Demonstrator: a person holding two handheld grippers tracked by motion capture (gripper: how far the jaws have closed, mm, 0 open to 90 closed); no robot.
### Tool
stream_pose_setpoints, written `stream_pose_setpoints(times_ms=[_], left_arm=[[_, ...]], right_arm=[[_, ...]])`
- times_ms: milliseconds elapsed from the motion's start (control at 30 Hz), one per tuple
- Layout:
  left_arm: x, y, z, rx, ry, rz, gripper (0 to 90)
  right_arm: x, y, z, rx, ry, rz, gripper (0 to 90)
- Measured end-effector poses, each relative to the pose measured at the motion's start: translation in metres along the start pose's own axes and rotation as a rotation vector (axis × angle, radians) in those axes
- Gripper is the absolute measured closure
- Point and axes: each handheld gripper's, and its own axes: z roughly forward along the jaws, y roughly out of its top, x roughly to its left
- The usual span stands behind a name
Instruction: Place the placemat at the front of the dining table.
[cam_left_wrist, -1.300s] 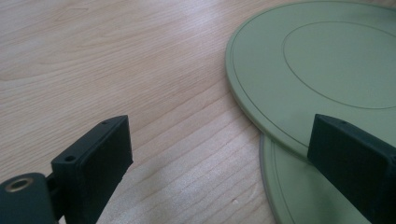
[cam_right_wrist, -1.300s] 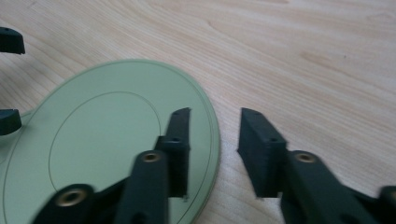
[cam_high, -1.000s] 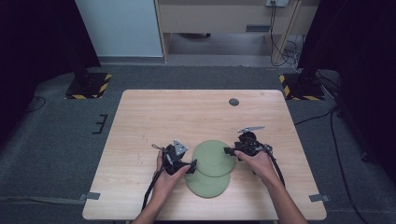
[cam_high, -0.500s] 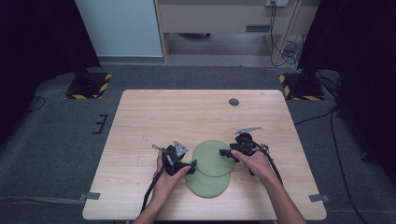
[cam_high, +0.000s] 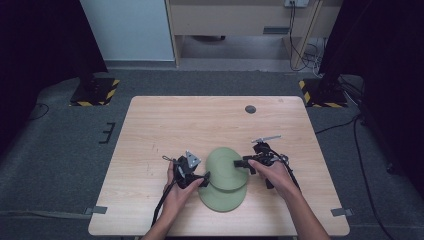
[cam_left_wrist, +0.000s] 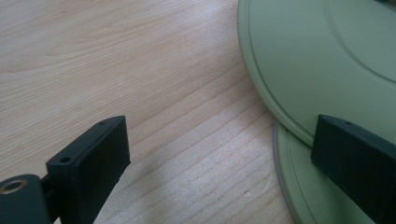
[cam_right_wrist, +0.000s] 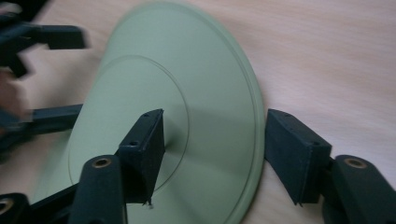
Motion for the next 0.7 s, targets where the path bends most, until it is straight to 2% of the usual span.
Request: stream_pose_setpoints(times_ms=[33,100,233,300,433,567,700], left_arm=[[0.000,0.000,0.000,0.000,0.000,0.000,3.5],[0.001,-0.001,0.000,-0.002,-0.009,-0.010,3.6],[0.002,-0.001,0.000,-0.003,-0.010,-0.010,3.3],[0.002,0.000,0.001,-0.001,-0.006,-0.009,2.5],[0.002,0.000,0.001,0.002,-0.005,-0.004,2.0],[0.001,0.000,0.000,0.001,-0.005,-0.003,2.8],[0.001,0.001,0.000,-0.007,-0.005,-0.004,2.9]], right_arm=[[0.003,0.000,0.003,0.000,0.007,-0.012,38.9],[0.008,0.002,0.006,0.003,-0.019,-0.032,38.7],[0.004,0.003,0.002,0.001,-0.052,-0.038,39.6],[0.003,0.002,-0.001,0.008,-0.071,-0.048,42.9],[0.004,0.003,-0.006,-0.009,-0.059,-0.055,48.8],[0.005,0.003,-0.007,-0.006,-0.092,-0.073,49.5],[0.002,0.001,-0.010,0.009,-0.147,-0.087,48.9]])
